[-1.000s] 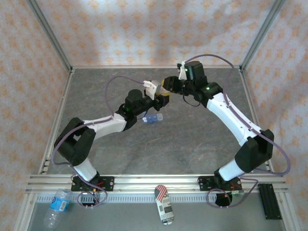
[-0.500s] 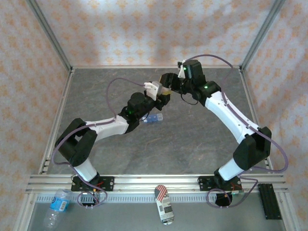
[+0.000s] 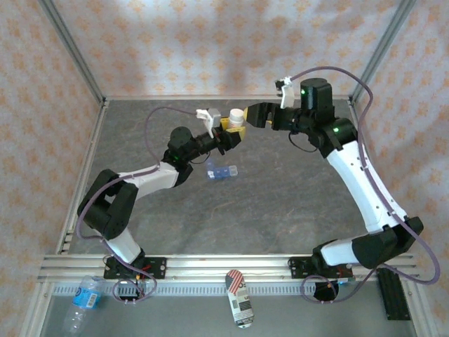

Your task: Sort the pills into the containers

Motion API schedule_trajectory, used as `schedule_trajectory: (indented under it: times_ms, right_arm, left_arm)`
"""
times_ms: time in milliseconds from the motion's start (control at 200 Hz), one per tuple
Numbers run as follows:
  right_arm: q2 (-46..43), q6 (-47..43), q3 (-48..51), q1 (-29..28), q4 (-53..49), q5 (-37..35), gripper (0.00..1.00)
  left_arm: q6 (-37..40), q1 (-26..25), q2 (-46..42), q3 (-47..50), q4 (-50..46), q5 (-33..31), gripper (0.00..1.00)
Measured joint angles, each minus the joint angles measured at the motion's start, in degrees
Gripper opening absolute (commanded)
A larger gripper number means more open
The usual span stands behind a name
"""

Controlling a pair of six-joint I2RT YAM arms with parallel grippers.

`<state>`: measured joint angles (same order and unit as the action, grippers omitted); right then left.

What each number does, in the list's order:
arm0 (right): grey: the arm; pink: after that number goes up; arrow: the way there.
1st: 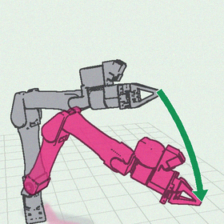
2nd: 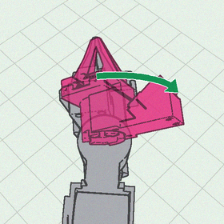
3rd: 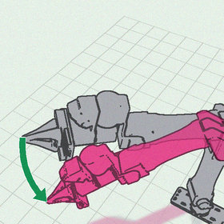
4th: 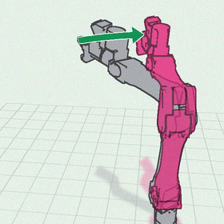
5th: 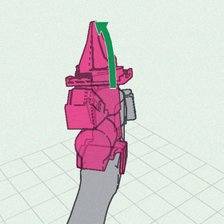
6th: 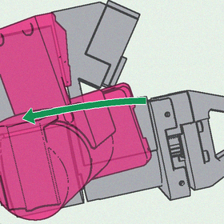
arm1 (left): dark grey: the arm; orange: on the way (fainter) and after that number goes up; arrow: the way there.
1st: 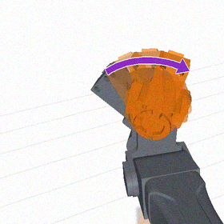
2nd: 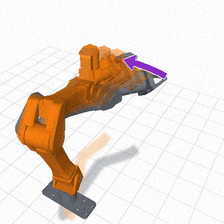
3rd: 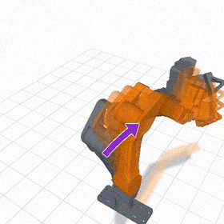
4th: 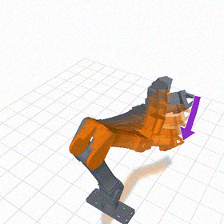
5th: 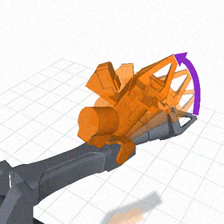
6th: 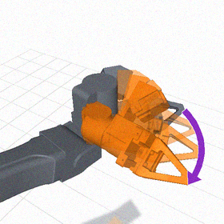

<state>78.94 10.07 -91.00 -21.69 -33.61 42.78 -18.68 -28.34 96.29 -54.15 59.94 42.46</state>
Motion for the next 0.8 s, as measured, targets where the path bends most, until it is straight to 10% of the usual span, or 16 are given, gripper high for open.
schedule_trajectory:
  times_ms: [801]
  right_arm:
    - [7.72, -6.73, -6.4, 0.0, -6.27, 5.29, 0.58]
  left_arm:
    - [-10.49, -0.04, 3.34, -3.26, 4.63, 12.7, 0.0]
